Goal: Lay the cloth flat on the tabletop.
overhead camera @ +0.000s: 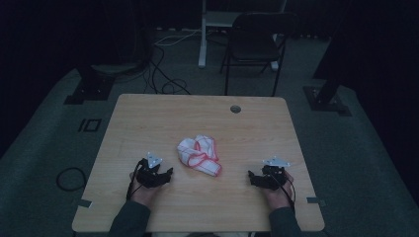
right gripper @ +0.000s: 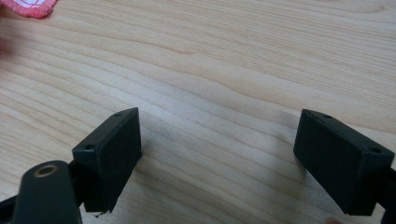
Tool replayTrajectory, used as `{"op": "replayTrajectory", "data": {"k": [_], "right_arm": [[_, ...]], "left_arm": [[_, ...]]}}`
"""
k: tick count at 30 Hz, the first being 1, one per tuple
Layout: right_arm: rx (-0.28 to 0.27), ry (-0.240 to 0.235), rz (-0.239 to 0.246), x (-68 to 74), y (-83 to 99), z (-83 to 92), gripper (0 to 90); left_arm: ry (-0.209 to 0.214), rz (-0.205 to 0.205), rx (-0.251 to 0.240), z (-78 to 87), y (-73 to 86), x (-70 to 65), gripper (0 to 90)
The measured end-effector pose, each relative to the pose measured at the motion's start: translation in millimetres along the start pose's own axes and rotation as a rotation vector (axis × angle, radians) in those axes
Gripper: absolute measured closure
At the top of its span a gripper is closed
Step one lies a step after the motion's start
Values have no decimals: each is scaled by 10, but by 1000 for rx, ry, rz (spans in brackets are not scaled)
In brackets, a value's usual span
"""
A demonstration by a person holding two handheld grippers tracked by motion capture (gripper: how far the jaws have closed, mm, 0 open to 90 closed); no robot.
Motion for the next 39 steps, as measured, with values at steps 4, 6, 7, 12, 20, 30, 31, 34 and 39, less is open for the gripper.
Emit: {"op": "replayTrajectory", "data": {"k": [4, 6, 7, 12, 20, 30, 31, 34, 39], "right_arm": [[0, -1, 1, 0, 0, 0, 153], [-1, -1, 1, 1, 0, 1, 157], [-2, 0, 1, 5, 1, 3, 161], [-2, -4, 5, 17, 1, 2, 160], [8, -7, 4, 23, 1, 6, 164], [-28, -16, 10, 138, -124, 116, 312], [-39, -23, 16, 157, -148, 131, 324], [-47, -46, 36, 223, -196, 152, 375], [-59, -71, 62, 304, -264, 160, 467]], "left_arm": [[-7, 5, 2, -1, 1, 10, 360], [-11, 8, 2, 1, 3, 12, 358], [-11, 9, 2, 2, 5, 12, 358], [-11, 8, 3, 1, 4, 14, 353], [-16, 11, 5, 1, 6, 15, 342], [-19, 12, 8, -1, 6, 18, 329], [-19, 11, 8, 0, 7, 18, 330], [-16, 10, 11, 8, 10, 15, 336], [-14, 7, 17, 24, 8, 15, 403]]}}
Point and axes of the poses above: each handheld gripper's, and its own axes: z roughly backward along the jaws, y roughly out of its underside, x roughly to its left, the point moved 8 cm from there along -z, roughly forward along the jaws, and after that the axes turned 6 degrees about -y, right-handed, at the moved point
